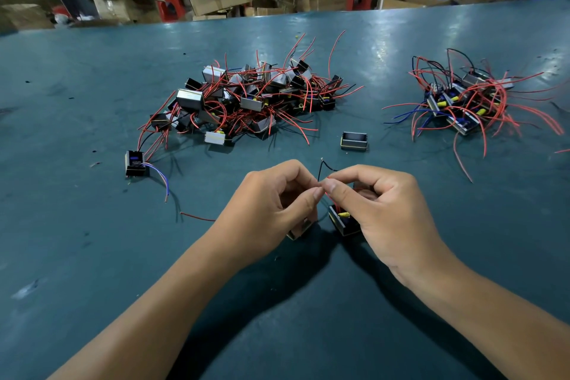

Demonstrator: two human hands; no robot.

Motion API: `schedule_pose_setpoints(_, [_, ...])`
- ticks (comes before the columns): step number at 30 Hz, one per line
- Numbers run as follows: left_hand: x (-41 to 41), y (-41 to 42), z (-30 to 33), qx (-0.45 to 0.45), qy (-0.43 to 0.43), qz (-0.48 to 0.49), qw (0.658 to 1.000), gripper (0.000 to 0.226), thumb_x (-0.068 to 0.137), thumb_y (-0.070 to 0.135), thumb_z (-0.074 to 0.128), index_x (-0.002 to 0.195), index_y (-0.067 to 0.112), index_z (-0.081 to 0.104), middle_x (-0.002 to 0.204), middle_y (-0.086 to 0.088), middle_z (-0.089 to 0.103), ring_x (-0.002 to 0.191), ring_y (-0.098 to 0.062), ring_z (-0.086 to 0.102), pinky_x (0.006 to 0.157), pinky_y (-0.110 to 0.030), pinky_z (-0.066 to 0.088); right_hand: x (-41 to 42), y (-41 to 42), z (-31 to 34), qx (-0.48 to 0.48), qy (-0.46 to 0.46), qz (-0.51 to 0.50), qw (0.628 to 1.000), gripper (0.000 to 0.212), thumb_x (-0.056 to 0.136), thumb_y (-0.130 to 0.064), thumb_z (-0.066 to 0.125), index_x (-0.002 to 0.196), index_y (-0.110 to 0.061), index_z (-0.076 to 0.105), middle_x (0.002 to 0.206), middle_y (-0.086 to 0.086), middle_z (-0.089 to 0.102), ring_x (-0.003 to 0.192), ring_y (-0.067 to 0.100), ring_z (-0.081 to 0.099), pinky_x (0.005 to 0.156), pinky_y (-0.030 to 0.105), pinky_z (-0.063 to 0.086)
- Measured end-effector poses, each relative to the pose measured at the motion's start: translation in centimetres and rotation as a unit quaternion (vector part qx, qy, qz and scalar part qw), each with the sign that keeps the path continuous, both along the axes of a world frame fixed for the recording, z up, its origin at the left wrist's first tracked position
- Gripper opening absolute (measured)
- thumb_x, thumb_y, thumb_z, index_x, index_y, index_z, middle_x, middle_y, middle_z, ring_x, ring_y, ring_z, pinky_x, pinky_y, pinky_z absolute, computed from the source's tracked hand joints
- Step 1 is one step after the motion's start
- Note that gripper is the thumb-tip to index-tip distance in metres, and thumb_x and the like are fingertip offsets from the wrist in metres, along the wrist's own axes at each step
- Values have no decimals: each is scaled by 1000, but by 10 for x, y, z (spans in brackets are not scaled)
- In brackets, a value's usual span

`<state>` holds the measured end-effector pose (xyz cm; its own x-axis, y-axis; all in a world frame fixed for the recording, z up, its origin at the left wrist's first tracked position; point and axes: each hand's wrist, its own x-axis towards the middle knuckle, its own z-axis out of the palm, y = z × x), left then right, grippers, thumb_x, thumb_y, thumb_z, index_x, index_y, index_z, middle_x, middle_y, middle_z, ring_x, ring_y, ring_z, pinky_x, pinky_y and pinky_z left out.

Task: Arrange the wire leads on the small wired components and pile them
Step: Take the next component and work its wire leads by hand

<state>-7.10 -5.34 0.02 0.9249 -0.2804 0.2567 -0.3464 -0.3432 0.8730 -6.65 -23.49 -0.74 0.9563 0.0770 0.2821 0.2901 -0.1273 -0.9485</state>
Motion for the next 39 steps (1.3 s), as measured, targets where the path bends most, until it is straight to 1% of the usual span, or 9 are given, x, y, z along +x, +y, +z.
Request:
schedule_pose_setpoints(4, [-3,-5,1,12,-19,9,1000,10,97,24,64,87,22,63,64,5,66,52,-19,58,51,-37,51,0,1,2,23,3,3,1000,7,80,-32,72,78,-26,74,52,10,45,53,19,37,52,39,30])
schedule_pose_setpoints(8, [-5,-5,6,11,-37,35,999,7,92,25,66,91,18,65,70,1,68,57,-22,65,56,-41,56,1,3,5,11,-6,-4,1000,10,78,-33,71,77,-24,73,60,25,51,53,25,38,51,51,38])
schedule_pose_setpoints(10, [-5,-4,11,45,-94,61,993,12,91,26,65,102,21,67,82,10,68,66,-17,65,63,-31,54,0,3,6,5,-14,0,1000,10,79,-34,72,77,-24,73,62,27,50,52,29,39,51,51,36])
schedule_pose_setpoints(16, [-3,-4,18,135,-213,56,966,8,94,18,65,96,15,71,91,6,61,78,-17,59,69,-27,46,-1,-1,3,-15,-40,16,999,11,79,-33,71,76,-22,74,49,-9,36,50,11,27,48,29,20])
schedule_pose_setpoints(21, [0,-1,25,171,-243,44,954,5,94,20,66,92,15,68,91,8,56,77,-9,51,66,-21,42,-4,-2,11,-86,-84,21,992,5,81,-21,73,77,-24,74,59,-11,47,50,5,36,51,14,25])
schedule_pose_setpoints(25, [-2,-1,29,185,-194,33,963,13,95,26,62,89,16,65,85,12,49,74,-5,47,66,-14,35,-6,-3,15,-130,-110,26,985,10,83,-9,77,79,-19,76,63,-4,51,53,5,41,52,14,27])
schedule_pose_setpoints(31, [-8,-4,35,184,-107,49,976,16,95,16,64,80,17,61,72,13,49,66,-2,46,61,-13,32,-7,-3,15,-191,-166,16,967,8,85,-16,73,77,-15,75,62,0,45,55,12,42,51,22,28])
schedule_pose_setpoints(36, [-9,-12,26,21,122,128,984,23,85,10,63,68,-3,54,45,13,35,43,-8,27,45,-22,23,-10,0,13,-244,-202,31,948,13,87,-23,65,81,-15,73,66,-4,45,57,11,41,52,28,32])
schedule_pose_setpoints(39, [-8,-6,27,21,112,106,988,22,83,17,64,69,2,57,48,9,40,47,-11,31,48,-27,27,-9,0,13,-233,-197,33,952,12,86,-22,67,80,-15,74,65,-2,47,57,13,44,52,30,35])
